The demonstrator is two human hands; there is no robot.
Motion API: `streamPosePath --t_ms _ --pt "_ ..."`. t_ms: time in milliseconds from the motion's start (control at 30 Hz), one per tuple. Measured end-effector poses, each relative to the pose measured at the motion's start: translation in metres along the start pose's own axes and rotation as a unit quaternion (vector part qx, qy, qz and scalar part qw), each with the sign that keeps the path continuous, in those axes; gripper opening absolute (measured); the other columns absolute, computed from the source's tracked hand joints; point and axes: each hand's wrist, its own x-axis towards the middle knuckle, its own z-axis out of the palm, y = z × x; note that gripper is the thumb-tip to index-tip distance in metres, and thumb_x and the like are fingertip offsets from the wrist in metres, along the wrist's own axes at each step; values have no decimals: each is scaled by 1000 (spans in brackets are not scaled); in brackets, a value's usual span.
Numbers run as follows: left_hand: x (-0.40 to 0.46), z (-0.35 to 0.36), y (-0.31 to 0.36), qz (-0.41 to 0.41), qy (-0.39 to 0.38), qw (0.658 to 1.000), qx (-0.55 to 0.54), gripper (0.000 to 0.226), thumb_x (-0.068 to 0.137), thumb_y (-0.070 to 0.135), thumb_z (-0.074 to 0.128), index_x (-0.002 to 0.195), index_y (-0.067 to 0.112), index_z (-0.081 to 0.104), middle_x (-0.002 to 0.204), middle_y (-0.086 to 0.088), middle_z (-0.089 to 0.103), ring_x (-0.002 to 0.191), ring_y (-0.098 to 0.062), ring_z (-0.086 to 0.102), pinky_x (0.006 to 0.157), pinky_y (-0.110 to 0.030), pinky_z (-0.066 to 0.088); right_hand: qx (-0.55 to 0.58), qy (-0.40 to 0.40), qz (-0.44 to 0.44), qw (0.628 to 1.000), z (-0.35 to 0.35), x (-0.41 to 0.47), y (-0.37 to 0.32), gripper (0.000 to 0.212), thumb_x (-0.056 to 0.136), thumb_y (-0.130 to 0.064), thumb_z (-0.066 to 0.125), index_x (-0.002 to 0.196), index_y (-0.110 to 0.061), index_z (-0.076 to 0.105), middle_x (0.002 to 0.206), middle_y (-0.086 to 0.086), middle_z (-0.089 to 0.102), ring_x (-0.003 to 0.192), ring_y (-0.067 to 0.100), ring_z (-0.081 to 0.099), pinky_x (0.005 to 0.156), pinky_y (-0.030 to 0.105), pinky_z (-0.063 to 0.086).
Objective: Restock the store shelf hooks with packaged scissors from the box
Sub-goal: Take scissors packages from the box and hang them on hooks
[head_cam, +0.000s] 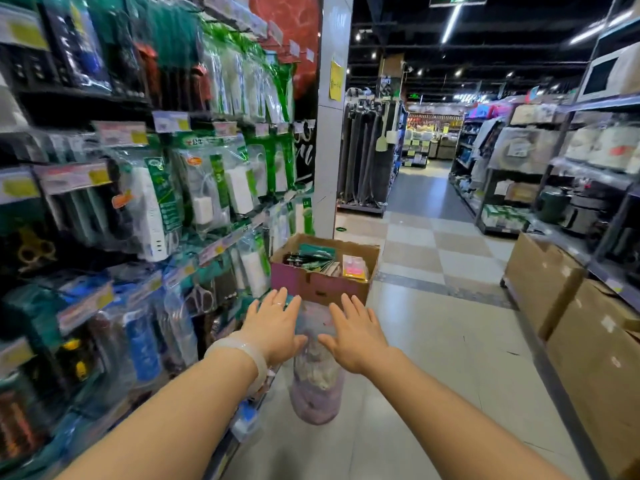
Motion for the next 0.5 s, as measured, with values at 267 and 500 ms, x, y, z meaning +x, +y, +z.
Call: streamPosePath --t_ms 267,500 --pt "159 -7 -35 4 -30 1000 -4 73 94 47 42 150 17 5 159 -12 0 147 -28 0 118 -46 11 22 -16 26 999 1 153 52 66 96 -51 33 149 -19 11 159 7 -1 146 26 -5 118 44 1" --pt "285 6 -57 -5 -50 999 -19 74 93 49 43 151 18 7 159 -10 -1 147 -26 -2 119 -44 9 29 -37 14 999 25 282 95 67 95 -50 37 149 -17 14 158 10 2 146 29 0 119 44 6"
